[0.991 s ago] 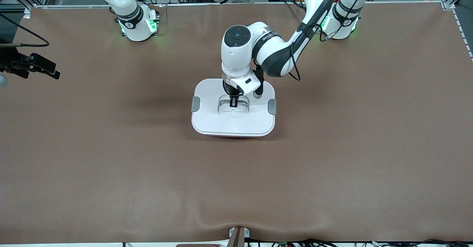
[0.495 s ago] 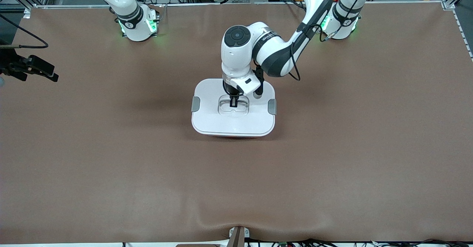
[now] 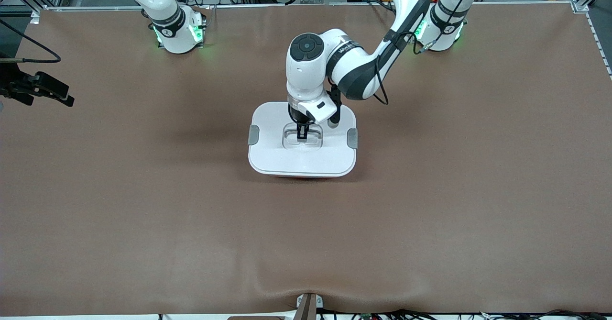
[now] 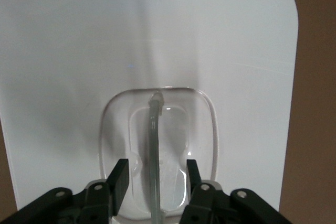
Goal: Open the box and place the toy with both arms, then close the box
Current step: 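Lower the lid onto the box base with the left gripper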
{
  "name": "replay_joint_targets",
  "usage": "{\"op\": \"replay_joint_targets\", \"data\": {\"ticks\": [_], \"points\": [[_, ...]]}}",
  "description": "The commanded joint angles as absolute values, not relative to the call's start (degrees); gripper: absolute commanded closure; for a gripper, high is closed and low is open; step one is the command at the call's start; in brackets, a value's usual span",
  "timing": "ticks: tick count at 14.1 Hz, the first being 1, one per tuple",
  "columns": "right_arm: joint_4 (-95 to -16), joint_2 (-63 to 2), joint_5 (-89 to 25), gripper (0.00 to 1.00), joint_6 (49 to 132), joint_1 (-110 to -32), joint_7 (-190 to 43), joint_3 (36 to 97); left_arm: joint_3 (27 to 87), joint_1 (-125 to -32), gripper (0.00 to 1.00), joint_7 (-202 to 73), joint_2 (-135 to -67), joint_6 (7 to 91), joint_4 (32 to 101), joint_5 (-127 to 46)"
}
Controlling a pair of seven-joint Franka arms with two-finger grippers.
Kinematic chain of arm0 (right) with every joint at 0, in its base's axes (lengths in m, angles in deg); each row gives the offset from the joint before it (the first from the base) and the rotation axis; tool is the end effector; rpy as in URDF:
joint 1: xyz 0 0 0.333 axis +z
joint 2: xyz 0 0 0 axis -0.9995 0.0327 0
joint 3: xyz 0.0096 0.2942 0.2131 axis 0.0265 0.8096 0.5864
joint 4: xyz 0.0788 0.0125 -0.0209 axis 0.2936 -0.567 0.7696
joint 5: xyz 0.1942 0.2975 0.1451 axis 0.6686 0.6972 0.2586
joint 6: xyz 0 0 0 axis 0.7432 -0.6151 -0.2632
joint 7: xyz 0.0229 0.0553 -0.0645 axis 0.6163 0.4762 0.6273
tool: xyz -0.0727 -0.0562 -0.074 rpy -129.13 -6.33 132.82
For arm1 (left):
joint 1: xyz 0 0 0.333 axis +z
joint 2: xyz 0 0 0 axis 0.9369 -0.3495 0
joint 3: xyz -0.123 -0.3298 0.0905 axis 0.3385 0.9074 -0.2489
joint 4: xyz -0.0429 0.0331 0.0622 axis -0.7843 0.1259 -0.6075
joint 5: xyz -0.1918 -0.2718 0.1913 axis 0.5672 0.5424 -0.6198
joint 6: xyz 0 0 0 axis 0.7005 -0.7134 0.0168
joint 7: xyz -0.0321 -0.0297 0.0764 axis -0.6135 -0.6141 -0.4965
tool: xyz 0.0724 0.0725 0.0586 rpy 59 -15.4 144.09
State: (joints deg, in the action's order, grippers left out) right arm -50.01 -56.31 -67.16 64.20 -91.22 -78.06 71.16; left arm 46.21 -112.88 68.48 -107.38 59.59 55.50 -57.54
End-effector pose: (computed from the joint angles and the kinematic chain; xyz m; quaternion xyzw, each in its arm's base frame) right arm 0.5282 -0.0317 0.6579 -0.9994 0.0299 0.0116 0.0135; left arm 0.4791 -0.5498 0.3772 0.7311 0.6785 0.0191 0.0689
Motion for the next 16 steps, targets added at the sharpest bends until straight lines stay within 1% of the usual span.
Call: {"op": "replay_joint_targets", "data": {"ticks": [1, 7, 11, 14, 16], "points": [[-48.79, -55.77, -67.22, 0.00, 63.85, -91.82, -78.57, 71.64, 45.62, -113.40, 0.00, 69.64, -107.93, 59.89, 54.43, -58.64], [-48.79, -55.68, -67.31, 0.00, 63.85, -91.73, -78.57, 71.64, 45.53, -113.14, 0.00, 69.11, -106.96, 59.62, 54.17, -58.64], [-48.79, -55.59, -67.30, 0.00, 63.85, -91.47, -78.74, 71.64, 45.44, -112.70, 0.00, 68.94, -106.70, 59.10, 52.76, -58.99], [-48.79, -55.15, -67.22, 0.00, 63.85, -91.29, -78.65, 71.64, 45.35, -111.91, 0.00, 68.06, -105.03, 58.83, 52.76, -59.61], [-48.70, -55.07, -67.22, 0.00, 63.85, -91.29, -78.65, 71.64, 45.35, -111.21, 0.00, 65.35, -103.89, 57.00, 52.76, -59.96]]}}
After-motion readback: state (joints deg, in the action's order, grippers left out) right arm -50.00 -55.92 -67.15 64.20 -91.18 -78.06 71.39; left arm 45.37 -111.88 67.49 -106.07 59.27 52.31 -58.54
